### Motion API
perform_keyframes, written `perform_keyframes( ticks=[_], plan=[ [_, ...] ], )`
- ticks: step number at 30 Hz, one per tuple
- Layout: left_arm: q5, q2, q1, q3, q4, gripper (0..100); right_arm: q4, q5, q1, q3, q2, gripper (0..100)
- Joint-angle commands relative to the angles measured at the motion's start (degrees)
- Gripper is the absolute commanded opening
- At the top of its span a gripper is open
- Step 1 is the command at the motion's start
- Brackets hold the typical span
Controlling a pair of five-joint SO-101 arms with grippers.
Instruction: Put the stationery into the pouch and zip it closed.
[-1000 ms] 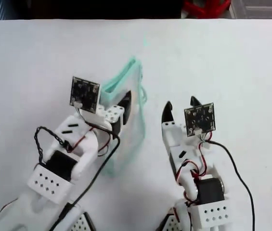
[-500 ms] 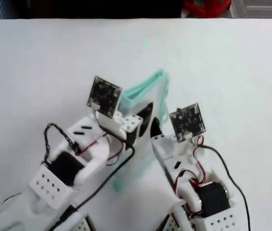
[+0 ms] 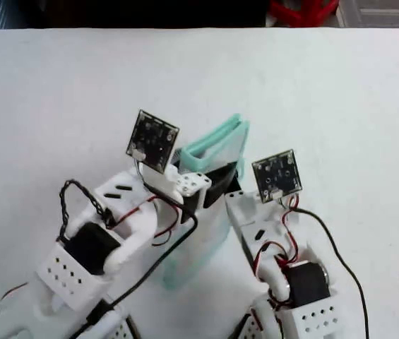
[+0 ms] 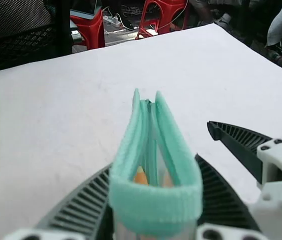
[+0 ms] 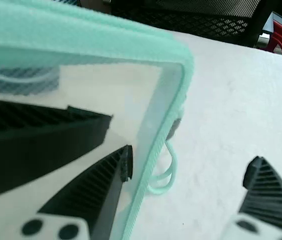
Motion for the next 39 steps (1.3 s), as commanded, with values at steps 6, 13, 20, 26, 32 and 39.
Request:
perform_keyframes(
  ticks=[6, 13, 20, 26, 32, 39],
  plan=[
    [-3.08, -13.93, 2.42, -14.68, 15.12, 21, -3.03, 0.18, 2.42, 0.0, -0.22, 34.7],
    [-6.42, -15.52, 5.49, -6.77, 10.99, 21, -2.86, 0.18, 2.51, 0.09, -0.4, 34.7],
    [-11.43, -15.6, 9.19, -7.3, 11.43, 21, -2.86, 0.18, 5.58, -0.35, -0.66, 34.7],
    [-17.05, -15.87, -10.86, -15.56, 15.47, 21, -2.95, 0.09, 5.41, 0.09, -0.57, 34.7],
    [-25.14, -15.52, -37.49, -10.73, 11.34, 21, -6.81, 0.0, 4.7, 3.25, -0.48, 34.7],
    [-32.79, -15.52, -50.51, 3.69, -0.35, 17, -9.45, 0.09, 1.63, 6.24, -0.66, 34.7]
  ],
)
